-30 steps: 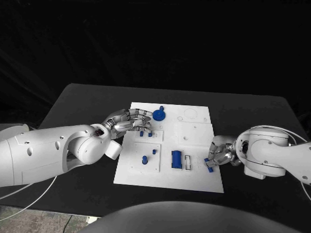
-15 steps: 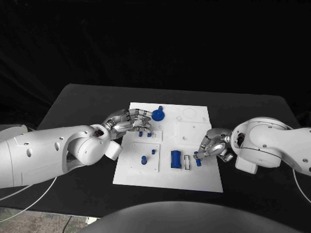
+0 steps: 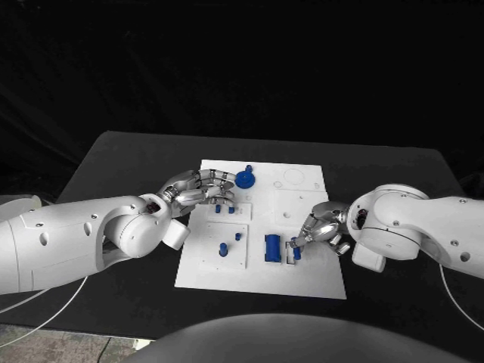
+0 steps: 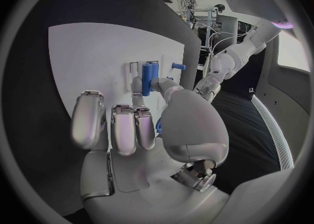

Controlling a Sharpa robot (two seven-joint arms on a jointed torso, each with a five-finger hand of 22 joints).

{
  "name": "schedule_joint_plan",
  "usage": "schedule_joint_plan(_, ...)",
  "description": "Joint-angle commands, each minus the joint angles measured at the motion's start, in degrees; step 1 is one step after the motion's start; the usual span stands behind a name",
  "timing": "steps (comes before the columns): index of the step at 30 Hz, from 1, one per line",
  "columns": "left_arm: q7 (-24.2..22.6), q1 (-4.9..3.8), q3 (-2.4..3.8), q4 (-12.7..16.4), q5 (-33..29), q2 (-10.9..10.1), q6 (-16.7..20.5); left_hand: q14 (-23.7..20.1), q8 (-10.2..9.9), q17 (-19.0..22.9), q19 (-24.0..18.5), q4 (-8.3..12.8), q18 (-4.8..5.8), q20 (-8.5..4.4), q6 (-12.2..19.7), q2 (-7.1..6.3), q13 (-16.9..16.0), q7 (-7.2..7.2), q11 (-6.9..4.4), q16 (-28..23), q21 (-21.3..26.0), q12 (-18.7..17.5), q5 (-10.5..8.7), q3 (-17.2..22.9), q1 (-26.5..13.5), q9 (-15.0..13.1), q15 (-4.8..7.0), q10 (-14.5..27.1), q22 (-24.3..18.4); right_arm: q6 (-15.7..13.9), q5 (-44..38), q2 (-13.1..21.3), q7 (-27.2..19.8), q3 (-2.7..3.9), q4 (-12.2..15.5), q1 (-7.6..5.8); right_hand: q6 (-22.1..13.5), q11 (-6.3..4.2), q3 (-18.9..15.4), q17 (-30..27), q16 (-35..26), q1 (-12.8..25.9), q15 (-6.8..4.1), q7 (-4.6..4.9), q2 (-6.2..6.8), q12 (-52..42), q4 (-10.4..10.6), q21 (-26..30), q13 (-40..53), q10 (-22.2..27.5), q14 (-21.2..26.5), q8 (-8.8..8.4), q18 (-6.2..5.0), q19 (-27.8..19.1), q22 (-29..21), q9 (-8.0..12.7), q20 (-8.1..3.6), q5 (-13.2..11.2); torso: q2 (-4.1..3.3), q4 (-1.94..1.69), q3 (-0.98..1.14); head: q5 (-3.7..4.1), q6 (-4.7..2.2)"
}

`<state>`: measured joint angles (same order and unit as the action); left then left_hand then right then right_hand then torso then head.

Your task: Assemble the parts on the task board

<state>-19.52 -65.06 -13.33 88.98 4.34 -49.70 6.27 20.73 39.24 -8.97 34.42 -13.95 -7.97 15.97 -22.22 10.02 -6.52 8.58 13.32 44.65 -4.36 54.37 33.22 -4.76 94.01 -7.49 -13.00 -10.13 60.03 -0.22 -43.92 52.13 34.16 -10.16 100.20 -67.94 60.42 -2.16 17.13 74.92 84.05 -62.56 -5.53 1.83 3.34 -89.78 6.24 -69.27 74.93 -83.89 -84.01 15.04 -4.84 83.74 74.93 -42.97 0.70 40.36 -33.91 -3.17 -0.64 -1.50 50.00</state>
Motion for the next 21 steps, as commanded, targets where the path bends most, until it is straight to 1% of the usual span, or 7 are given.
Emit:
schedule_joint_plan(1, -1.0, 0.03, 0.03, 0.1, -0.1, 0.1, -1.0, 0.3, -0.2, 0.1, 0.0, 0.0, 1.09, -0.43, -0.3, 0.16, 0.1, 3.25, 0.02, 0.3, -0.4, -0.3, 0.37, 0.3, 0.5, 0.1, 0.03, -0.3, 0.0, -1.8, 0.6, -0.2, -0.1, 0.02, -0.3, 0.13, -0.3, -0.1, 3.5, 6.5, -0.2, 0.4, -0.21, 0.0, -0.3, -0.2, -3.2, 0.4, 15.1, -6.1, -4.4, 0.38, 0.79, 0.9, 9.8, -0.1, -0.15, -0.9, 0.02, 0.01, -0.01, 0.12, 0.0)
schedule_joint_plan(5, -1.0, 0.03, 0.03, 0.0, -0.1, 0.2, -1.1, 0.3, -0.2, 0.1, 0.0, 0.0, 1.09, -0.43, -0.3, 0.16, 0.1, 3.25, 0.02, 0.3, -0.4, -0.3, 0.37, 0.3, 0.5, 0.1, 0.03, -0.3, 0.0, -2.3, -0.2, -0.4, 0.0, 0.01, -0.4, 0.28, -0.5, -0.07, 3.5, 6.4, -0.3, 0.8, -0.18, 0.03, -0.47, -0.2, -3.1, 0.4, 15.1, -6.1, -4.3, 0.39, 0.76, 0.8, 9.7, 0.0, -0.12, -3.2, 0.01, 0.03, 0.0, 0.16, 0.0)
schedule_joint_plan(13, -1.0, 0.04, 0.03, 0.0, -0.1, 0.2, -1.3, 0.3, -0.2, 0.1, 0.0, 0.0, 1.09, -0.43, -0.3, 0.16, 0.1, 3.25, 0.02, 0.3, -0.4, -0.3, 0.37, 0.3, 0.5, 0.1, 0.03, -0.3, 0.0, -3.3, -1.4, -1.0, 0.1, 0.01, -0.9, 1.3, -0.6, -0.05, 3.6, 6.2, -0.5, 0.8, -0.17, 0.05, -0.59, -0.2, -3.1, 0.7, 15.1, -6.1, -4.3, 0.36, 0.7, 0.7, 9.6, 0.1, -0.11, -3.6, 0.01, -0.01, 0.01, 0.17, 0.0)
schedule_joint_plan(18, -0.9, 0.04, 0.03, 0.0, -0.1, 0.1, -1.3, 0.3, -0.3, 0.1, 0.0, 0.1, 1.13, -0.48, -0.4, 0.15, 0.1, 3.17, 0.11, 0.2, -0.4, -0.4, 0.48, 0.4, 0.6, 0.1, 0.04, -0.4, 0.1, -3.6, -2.3, -1.3, 0.4, 0.01, -1.4, 1.96, -0.8, 0.03, 3.6, 5.8, -0.8, 1.0, -0.1, 0.14, -0.9, -0.2, -3.0, 1.5, 15.1, -6.1, -4.2, 0.27, 0.54, 0.4, 9.4, 0.2, -0.06, -5.2, -0.02, 0.01, 0.01, 0.12, 0.0)
schedule_joint_plan(21, -0.9, 0.04, 0.03, 0.0, -0.1, 0.1, -1.3, 0.3, -0.3, 0.1, 0.0, 0.1, 1.13, -0.48, -0.4, 0.15, 0.1, 3.17, 0.11, 0.2, -0.4, -0.4, 0.48, 0.4, 0.6, 0.1, 0.04, -0.4, 0.1, -3.6, -2.7, -1.4, 0.5, 0.01, -1.7, 2.21, -0.9, 0.05, 3.6, 5.7, -0.8, 1.0, -0.08, 0.16, -0.94, -0.2, -3.0, 1.6, 15.1, -6.1, -4.1, 0.25, 0.53, 0.4, 9.4, 0.3, -0.04, -5.6, -0.02, 0.02, 0.0, 0.16, 0.0)
